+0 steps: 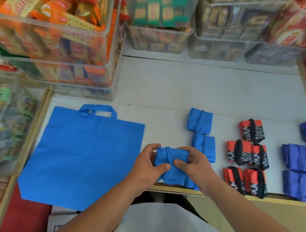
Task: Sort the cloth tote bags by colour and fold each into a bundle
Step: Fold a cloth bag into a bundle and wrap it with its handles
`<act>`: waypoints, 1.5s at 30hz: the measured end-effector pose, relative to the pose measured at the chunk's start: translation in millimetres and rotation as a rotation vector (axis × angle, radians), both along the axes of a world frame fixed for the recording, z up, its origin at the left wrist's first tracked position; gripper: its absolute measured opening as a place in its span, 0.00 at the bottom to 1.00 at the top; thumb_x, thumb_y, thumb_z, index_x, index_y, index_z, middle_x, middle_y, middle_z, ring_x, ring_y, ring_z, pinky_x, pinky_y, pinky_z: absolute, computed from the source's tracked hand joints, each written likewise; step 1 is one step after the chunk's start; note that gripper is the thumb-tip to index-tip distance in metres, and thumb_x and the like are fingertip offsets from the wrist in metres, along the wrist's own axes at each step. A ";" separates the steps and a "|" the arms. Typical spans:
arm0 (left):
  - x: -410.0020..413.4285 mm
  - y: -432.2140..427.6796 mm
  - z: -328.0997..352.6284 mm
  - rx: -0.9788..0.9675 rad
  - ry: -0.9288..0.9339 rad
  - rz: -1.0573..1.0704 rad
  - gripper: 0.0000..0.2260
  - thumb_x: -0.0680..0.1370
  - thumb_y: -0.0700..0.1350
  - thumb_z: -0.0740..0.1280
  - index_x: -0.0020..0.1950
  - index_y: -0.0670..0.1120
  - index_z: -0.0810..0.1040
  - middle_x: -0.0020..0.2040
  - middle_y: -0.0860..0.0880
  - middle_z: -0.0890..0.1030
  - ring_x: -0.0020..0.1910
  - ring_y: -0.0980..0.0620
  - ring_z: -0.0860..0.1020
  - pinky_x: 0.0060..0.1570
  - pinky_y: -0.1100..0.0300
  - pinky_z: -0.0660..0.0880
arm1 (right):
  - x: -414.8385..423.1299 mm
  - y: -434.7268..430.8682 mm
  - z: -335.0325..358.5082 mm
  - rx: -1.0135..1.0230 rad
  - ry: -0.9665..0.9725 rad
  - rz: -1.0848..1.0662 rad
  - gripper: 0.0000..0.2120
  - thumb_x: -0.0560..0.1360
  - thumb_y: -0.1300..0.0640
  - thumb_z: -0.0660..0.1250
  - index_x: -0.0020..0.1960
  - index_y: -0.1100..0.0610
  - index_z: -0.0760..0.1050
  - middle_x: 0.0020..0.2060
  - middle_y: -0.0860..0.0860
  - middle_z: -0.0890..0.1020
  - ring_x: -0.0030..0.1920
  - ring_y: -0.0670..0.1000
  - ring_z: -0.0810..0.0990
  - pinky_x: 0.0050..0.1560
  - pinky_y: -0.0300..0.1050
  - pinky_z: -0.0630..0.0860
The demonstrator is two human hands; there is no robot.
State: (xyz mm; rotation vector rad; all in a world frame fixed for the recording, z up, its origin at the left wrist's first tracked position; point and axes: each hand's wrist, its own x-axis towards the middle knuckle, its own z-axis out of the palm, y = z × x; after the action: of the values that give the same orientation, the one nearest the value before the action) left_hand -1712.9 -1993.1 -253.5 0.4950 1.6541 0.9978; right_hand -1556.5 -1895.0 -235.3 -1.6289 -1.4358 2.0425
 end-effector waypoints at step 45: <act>-33.4 -109.0 -63.1 -0.473 0.907 -0.333 0.19 0.73 0.64 0.68 0.60 0.58 0.80 0.69 0.59 0.73 0.69 0.49 0.68 0.57 0.51 0.70 | -54.0 46.7 -56.9 0.757 -0.393 0.584 0.29 0.78 0.45 0.69 0.76 0.51 0.67 0.76 0.54 0.64 0.77 0.53 0.56 0.76 0.50 0.58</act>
State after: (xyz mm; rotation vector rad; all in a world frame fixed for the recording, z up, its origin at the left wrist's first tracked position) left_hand -1746.3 -2102.1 -316.6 0.9352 2.3995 0.0744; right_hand -1610.5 -1848.3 -292.2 -1.3906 -2.6369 1.0777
